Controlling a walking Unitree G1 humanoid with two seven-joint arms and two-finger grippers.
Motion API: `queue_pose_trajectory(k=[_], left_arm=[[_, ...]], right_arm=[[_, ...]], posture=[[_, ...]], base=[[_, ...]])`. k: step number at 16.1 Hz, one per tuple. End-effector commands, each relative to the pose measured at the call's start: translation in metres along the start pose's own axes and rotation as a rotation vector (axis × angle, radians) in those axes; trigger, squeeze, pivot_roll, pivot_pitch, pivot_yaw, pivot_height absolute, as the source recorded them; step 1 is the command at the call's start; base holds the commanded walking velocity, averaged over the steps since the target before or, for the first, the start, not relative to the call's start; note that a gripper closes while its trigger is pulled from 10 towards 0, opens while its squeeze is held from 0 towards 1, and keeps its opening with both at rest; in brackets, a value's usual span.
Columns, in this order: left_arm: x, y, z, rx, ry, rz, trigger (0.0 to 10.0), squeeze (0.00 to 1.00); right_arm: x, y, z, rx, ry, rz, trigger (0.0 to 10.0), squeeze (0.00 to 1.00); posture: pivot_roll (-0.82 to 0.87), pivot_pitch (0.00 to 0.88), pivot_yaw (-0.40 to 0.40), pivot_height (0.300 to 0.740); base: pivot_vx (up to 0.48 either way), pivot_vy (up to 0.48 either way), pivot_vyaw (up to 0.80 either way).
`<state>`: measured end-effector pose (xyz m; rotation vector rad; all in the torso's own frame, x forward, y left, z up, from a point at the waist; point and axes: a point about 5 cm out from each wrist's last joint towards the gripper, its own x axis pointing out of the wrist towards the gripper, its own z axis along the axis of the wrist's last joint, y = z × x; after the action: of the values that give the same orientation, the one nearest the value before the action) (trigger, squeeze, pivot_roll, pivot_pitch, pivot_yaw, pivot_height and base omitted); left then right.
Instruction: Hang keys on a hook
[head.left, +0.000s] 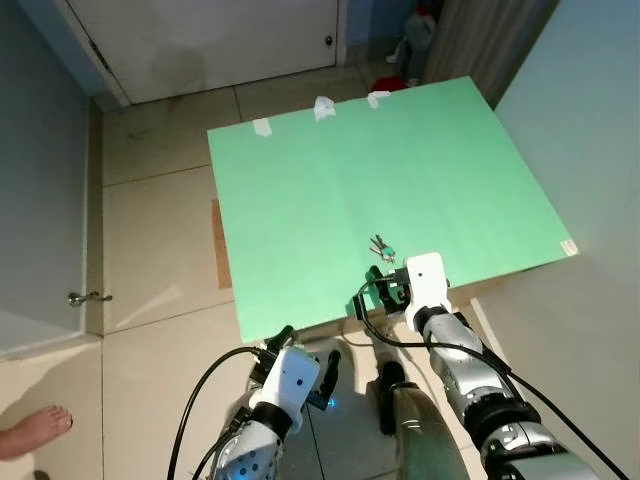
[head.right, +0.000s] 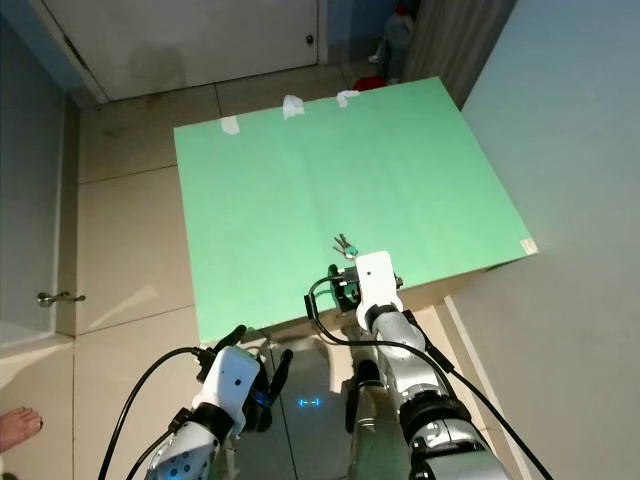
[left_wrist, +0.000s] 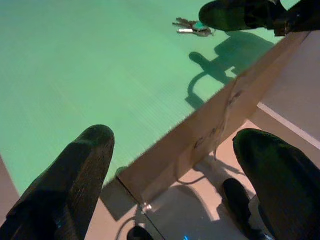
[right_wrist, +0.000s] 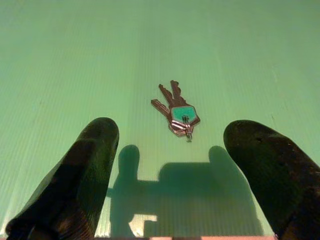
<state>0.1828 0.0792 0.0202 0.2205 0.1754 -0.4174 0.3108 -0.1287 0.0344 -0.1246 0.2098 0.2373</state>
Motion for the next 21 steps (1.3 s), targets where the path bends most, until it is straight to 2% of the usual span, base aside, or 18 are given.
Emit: queue_pose_trajectory(k=[1,5,11,13,21], left_arm=[[-0.007,-0.005,-0.005,-0.008,0.023,-0.009,10.0,0.00],[-0.006,0.004,-0.002,-0.083,0.018,0.056,10.0,0.00],[0.000,0.005,0.003,-0.095,0.000,0.049,10.0,0.00],[0.000,0.002,0.004,-0.085,0.000,0.029,10.0,0.00],[0.003,-0.013,0.016,-0.003,-0.012,-0.082,10.0,0.00]], right_arm=[[-0.003,0.003,-0.008,0.001,0.029,0.003,10.0,0.00],[-0.002,0.002,-0.009,-0.001,0.031,0.004,10.0,0.00],[-0.004,0.003,-0.012,-0.003,0.029,0.010,10.0,0.00],[-0.004,0.003,-0.013,-0.004,0.029,0.011,10.0,0.00],[-0.002,0.010,-0.011,0.003,0.017,-0.015,10.0,0.00]], posture=[[-0.02,0.379,0.034,0.740],[-0.03,0.384,0.028,0.740],[-0.04,0.383,0.022,0.740],[-0.04,0.386,0.025,0.740],[-0.02,0.383,0.060,0.740]], base=[[0.000,0.000,0.00],[0.000,0.000,0.00],[0.000,0.047,0.00],[0.366,0.304,0.00],[0.480,0.000,0.00]])
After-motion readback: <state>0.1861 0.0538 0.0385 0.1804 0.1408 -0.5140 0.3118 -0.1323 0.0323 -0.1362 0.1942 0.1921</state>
